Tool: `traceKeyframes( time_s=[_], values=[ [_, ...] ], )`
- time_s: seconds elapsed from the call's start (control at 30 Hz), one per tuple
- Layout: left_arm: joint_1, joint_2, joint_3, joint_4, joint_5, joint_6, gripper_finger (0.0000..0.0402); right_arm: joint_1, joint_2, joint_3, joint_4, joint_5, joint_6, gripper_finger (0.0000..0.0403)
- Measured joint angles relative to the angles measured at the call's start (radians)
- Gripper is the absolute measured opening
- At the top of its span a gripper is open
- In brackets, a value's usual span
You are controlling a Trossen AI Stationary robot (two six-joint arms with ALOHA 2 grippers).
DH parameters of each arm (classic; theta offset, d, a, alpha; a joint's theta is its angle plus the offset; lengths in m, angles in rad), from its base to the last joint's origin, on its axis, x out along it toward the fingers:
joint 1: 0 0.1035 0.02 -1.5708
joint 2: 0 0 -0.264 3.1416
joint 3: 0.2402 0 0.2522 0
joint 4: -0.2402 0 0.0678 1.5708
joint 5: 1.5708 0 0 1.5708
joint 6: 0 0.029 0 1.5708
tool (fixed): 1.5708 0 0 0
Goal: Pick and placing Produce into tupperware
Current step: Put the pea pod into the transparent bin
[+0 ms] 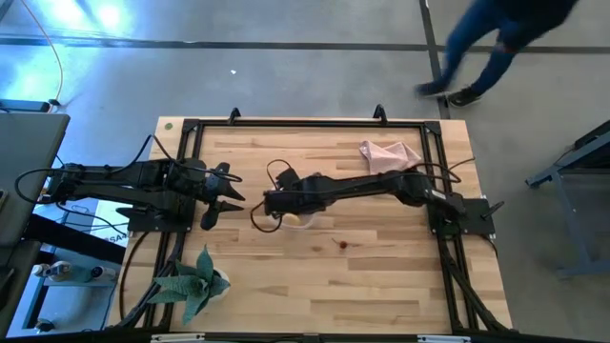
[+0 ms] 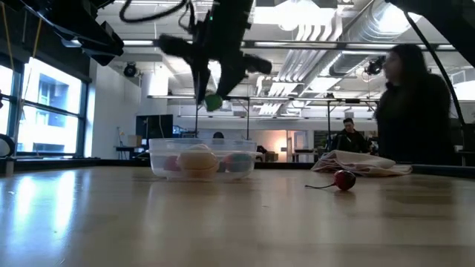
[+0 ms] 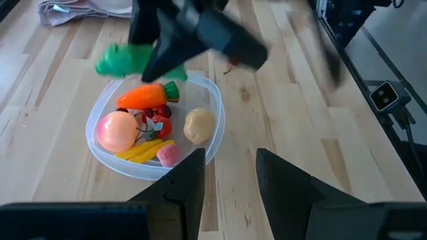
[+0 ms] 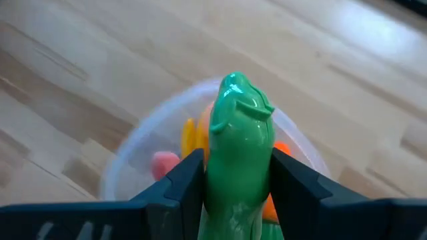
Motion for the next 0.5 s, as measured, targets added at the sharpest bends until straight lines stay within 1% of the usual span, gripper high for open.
traceKeyframes(
  time_s=[0.2,0.5],
  values=[
    [0.000,0.000,0.000,0.000,0.000,0.000,0.0122,-0.028,0.001,-0.115,0.065,-0.081,0.001,0.0131],
    [0.000,0.000,0.000,0.000,0.000,0.000,0.0122,-0.044,0.001,-0.229,0.187,-0.138,-0.004,0.0131]
  ],
)
